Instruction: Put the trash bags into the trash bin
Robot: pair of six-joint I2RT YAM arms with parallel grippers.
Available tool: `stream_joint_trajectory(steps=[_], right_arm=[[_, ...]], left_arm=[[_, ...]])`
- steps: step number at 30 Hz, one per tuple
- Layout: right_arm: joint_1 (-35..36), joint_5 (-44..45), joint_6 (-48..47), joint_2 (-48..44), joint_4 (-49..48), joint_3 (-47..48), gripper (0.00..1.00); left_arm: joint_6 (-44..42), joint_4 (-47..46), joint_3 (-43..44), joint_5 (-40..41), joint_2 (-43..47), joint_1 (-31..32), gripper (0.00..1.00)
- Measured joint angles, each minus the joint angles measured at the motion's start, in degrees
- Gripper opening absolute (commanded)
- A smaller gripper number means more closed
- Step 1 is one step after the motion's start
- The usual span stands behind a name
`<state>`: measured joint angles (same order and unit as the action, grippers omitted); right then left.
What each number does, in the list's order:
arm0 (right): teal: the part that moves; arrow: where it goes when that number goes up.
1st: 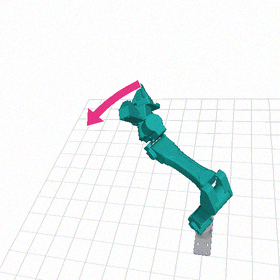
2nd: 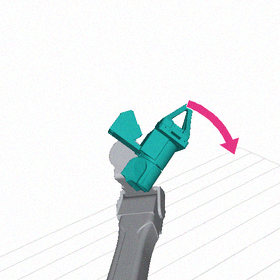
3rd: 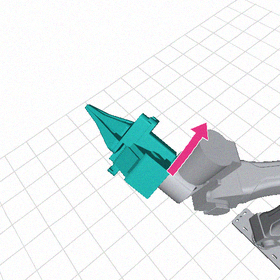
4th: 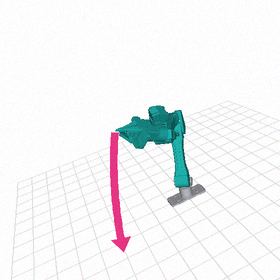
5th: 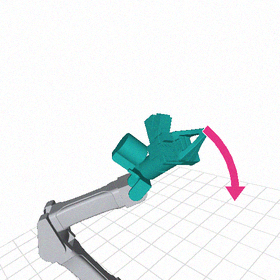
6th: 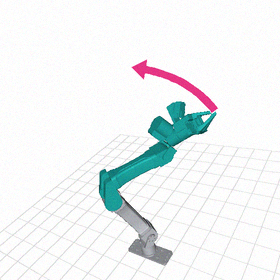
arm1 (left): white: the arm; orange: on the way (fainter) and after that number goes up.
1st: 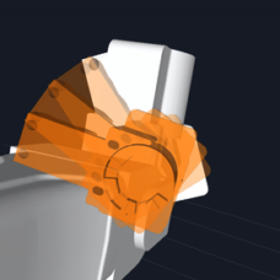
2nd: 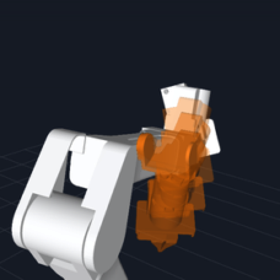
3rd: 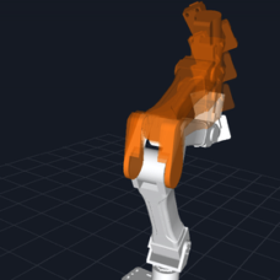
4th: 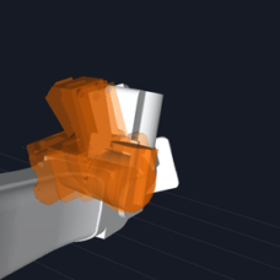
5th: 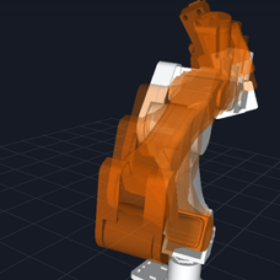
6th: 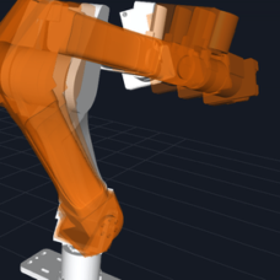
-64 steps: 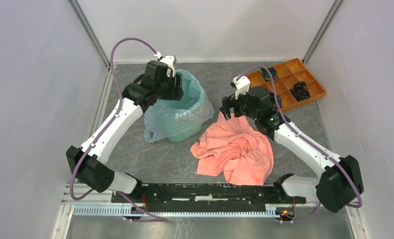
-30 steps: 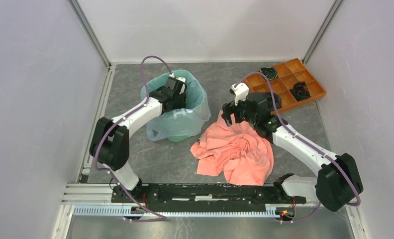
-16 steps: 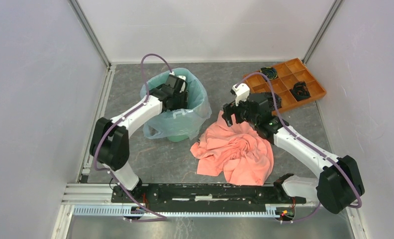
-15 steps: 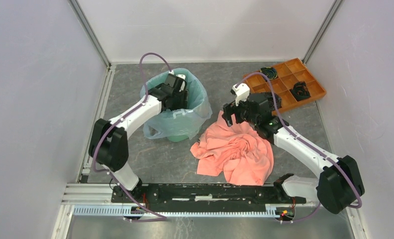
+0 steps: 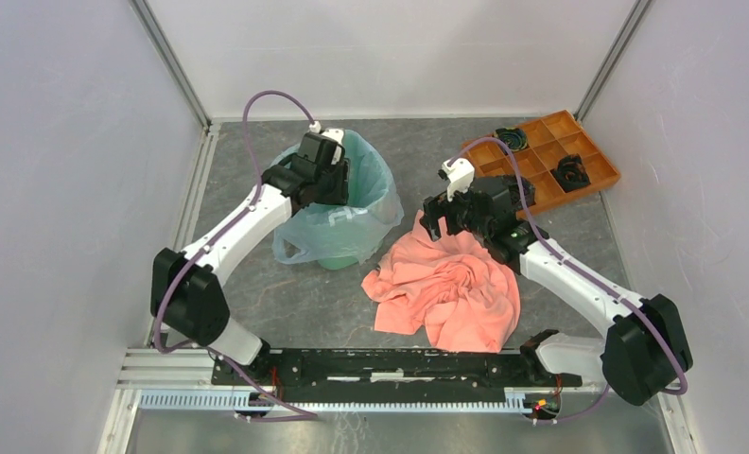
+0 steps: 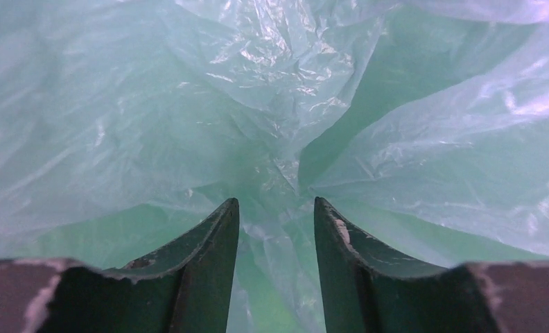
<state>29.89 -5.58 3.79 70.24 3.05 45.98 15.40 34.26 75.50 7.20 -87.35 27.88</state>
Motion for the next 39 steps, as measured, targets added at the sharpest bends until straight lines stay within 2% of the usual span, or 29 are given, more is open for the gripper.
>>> stream_joint_trajectory(steps=[12,22,31,36,39], right_arm=[[0.0,-0.3,0.5,0.0,-0.4,0.0,0.9],[0.0,-1.1,1.1,0.9,-1.8,-0.6,0.9],[0.0,-2.1,1.9,0.9,-2.5,-0.9,0.9],[0.0,-2.4,2.1,1.7,-2.8,-0.9,0.9],[0.0,-2.8,2.4,2.3,-2.8,-0.9,0.9]], left_arm=[[2.2,-5.3,-8.8,-1.4,-6.9,0.0,0.39],[3.2,-10.1,-9.9,0.1,-11.5,0.1,0.41],[3.9,-8.0,-9.8,-0.3,-8.5,0.1,0.57],[4.1,-6.8,-9.3,-0.7,-2.3,0.1,0.53],[4.1,-7.0,-8.5,-0.9,-1.5,0.1,0.52]])
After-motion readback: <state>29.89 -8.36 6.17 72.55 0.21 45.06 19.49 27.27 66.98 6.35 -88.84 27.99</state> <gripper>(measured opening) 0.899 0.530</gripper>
